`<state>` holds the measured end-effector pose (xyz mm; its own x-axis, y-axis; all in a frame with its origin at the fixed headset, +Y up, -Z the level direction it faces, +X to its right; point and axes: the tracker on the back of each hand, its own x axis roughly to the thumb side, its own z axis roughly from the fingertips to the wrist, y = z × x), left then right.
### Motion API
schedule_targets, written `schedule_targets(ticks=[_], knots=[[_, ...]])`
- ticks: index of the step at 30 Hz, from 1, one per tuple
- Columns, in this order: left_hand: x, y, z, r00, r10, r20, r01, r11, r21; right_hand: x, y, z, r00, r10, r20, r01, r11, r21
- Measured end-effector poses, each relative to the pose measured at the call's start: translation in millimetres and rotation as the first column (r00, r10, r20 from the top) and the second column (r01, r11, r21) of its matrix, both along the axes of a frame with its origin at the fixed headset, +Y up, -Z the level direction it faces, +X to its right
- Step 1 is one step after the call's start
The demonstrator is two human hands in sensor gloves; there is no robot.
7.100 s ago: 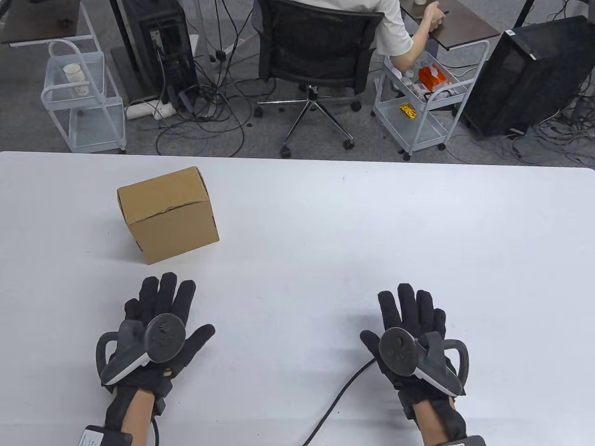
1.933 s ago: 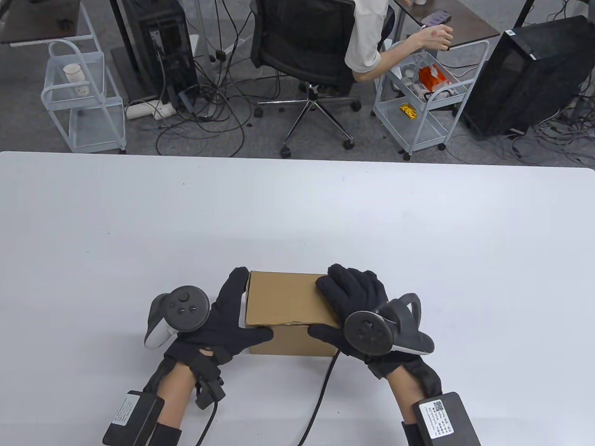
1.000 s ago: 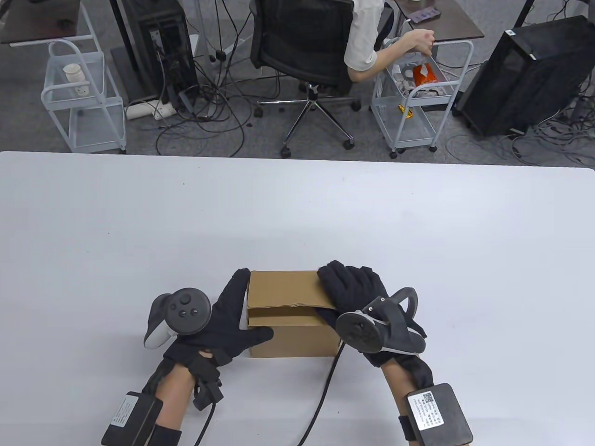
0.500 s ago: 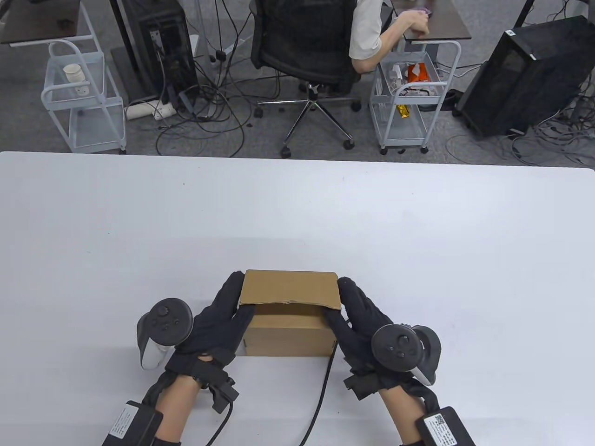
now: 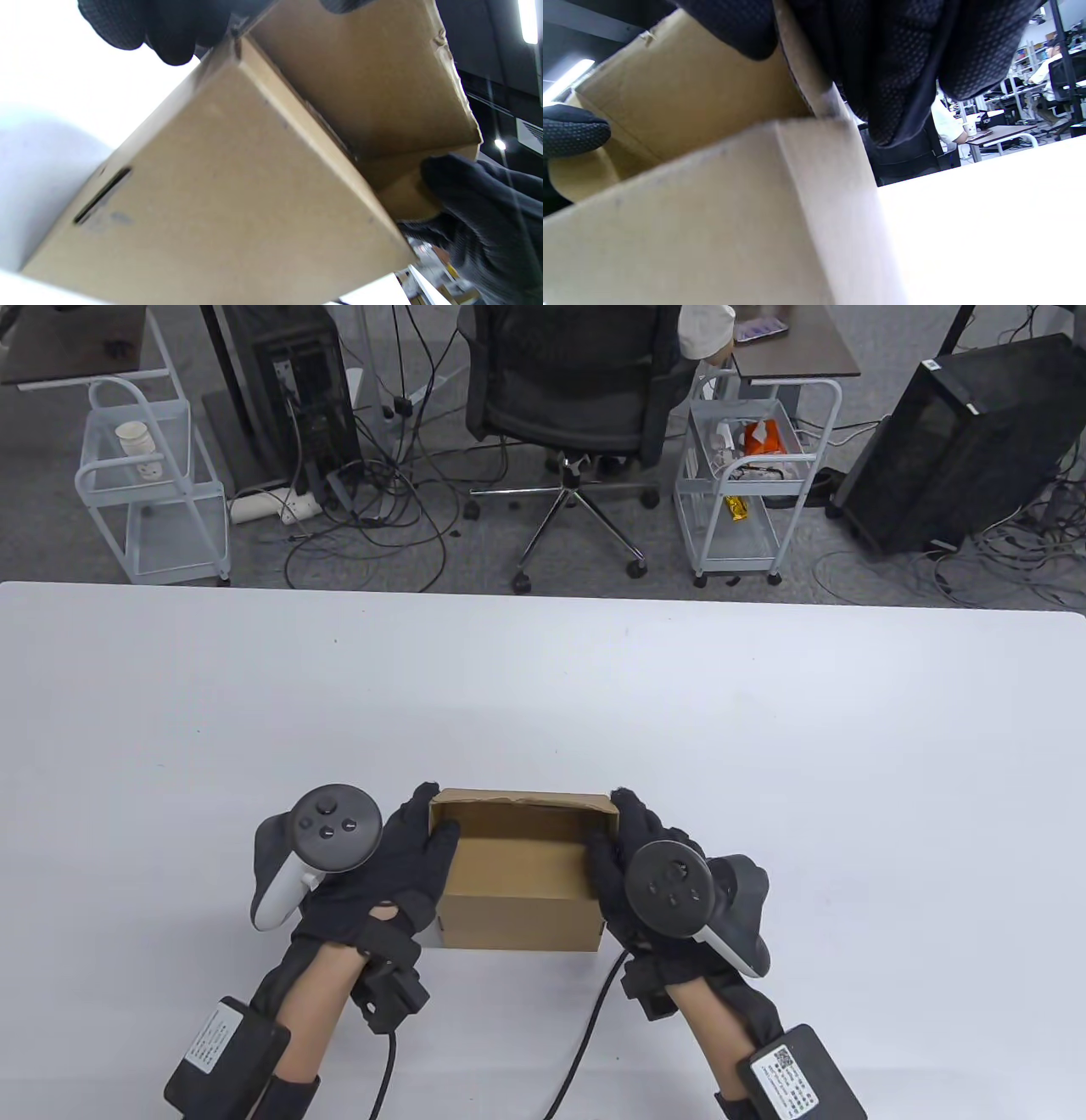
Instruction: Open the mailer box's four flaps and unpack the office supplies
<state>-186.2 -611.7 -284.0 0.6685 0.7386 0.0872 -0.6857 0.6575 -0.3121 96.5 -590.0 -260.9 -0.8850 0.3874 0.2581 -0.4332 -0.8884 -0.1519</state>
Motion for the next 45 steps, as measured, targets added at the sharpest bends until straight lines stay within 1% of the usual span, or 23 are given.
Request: schedule_targets(ticks=[2, 3, 6, 10, 13, 16, 18, 21, 22, 23, 24, 25, 26, 28, 29, 31, 34, 35, 37, 38, 41, 43, 45], knots=[[0, 10, -4, 0.999, -0.008, -0.044, 0.009, 1.0, 0.018, 0, 9, -3, 1.0, -0.011, 0.021, 0.011, 1.0, 0.009], [1, 16, -7, 0.997, -0.045, -0.058, 0.046, 0.999, 0.022, -1, 17, -7, 0.999, -0.003, 0.037, 0.003, 1.0, 0.007], [3, 30, -14, 0.984, -0.156, -0.091, 0.161, 0.986, 0.049, -4, 27, -15, 0.997, 0.045, 0.056, -0.045, 0.999, 0.003], [3, 45, -27, 0.964, -0.234, -0.124, 0.243, 0.968, 0.058, 0, 39, -27, 0.995, 0.051, 0.09, -0.051, 0.999, -0.001], [3, 44, -34, 0.943, -0.307, -0.131, 0.315, 0.948, 0.041, 3, 32, -36, 0.99, 0.115, 0.086, -0.11, 0.992, -0.055], [3, 24, -35, 0.939, -0.325, -0.109, 0.33, 0.943, 0.029, 9, 11, -37, 0.996, 0.076, 0.052, -0.073, 0.996, -0.051], [2, 8, -33, 0.961, -0.261, -0.087, 0.263, 0.965, 0.01, 12, -5, -36, 0.998, 0.056, 0.033, -0.054, 0.997, -0.062], [-1, -18, -27, 0.996, -0.05, -0.077, 0.048, 0.998, -0.028, 14, -24, -30, 1.0, -0.017, -0.001, 0.017, 1.0, -0.013], [-3, -27, -23, 0.996, 0.042, -0.083, -0.046, 0.998, -0.047, 15, -34, -26, 0.997, -0.071, -0.01, 0.071, 0.997, -0.011], [-5, -33, -21, 0.991, 0.095, -0.095, -0.1, 0.994, -0.049, 16, -37, -25, 0.997, -0.082, -0.009, 0.081, 0.997, -0.014], [-7, -43, -19, 0.979, 0.173, -0.109, -0.18, 0.982, -0.061, 17, -44, -23, 0.994, -0.112, -0.01, 0.112, 0.994, -0.018], [-9, -49, -18, 0.971, 0.213, -0.108, -0.222, 0.972, -0.078, 18, -48, -22, 0.991, -0.131, -0.012, 0.131, 0.991, -0.022], [-12, -57, -16, 0.951, 0.29, -0.108, -0.299, 0.95, -0.091, 18, -54, -21, 0.985, -0.17, -0.018, 0.17, 0.985, -0.027], [-13, -70, -15, 0.886, 0.453, -0.104, -0.463, 0.879, -0.118, 17, -65, -20, 0.972, -0.234, -0.027, 0.233, 0.971, -0.053], [-13, -75, -14, 0.86, 0.497, -0.113, -0.509, 0.85, -0.134, 19, -70, -19, 0.96, -0.279, -0.017, 0.277, 0.959, -0.061], [-13, -82, -13, 0.832, 0.545, -0.1, -0.554, 0.823, -0.128, 21, -79, -19, 0.924, -0.383, -0.004, 0.381, 0.92, -0.098], [-12, -84, -11, 0.84, 0.535, -0.092, -0.543, 0.827, -0.147, 25, -86, -21, 0.903, -0.429, -0.028, 0.416, 0.888, -0.198], [-11, -85, -10, 0.839, 0.535, -0.097, -0.544, 0.826, -0.148, 25, -87, -21, 0.897, -0.441, -0.031, 0.425, 0.88, -0.213], [-10, -87, -8, 0.82, 0.563, -0.101, -0.572, 0.806, -0.154, 24, -94, -21, 0.866, -0.499, -0.039, 0.467, 0.834, -0.295], [-10, -87, -8, 0.82, 0.564, -0.093, -0.572, 0.805, -0.157, 25, -96, -21, 0.857, -0.513, -0.045, 0.473, 0.819, -0.324], [-8, -89, -6, 0.806, 0.586, -0.084, -0.591, 0.786, -0.182, 26, -102, -22, 0.81, -0.586, -0.03, 0.524, 0.745, -0.412], [-6, -89, -6, 0.783, 0.618, -0.064, -0.617, 0.76, -0.204, 26, -104, -22, 0.786, -0.617, -0.032, 0.543, 0.715, -0.439], [-5, -87, -5, 0.792, 0.609, -0.043, -0.605, 0.774, -0.189, 23, -102, -20, 0.764, -0.643, -0.051, 0.556, 0.696, -0.454]])
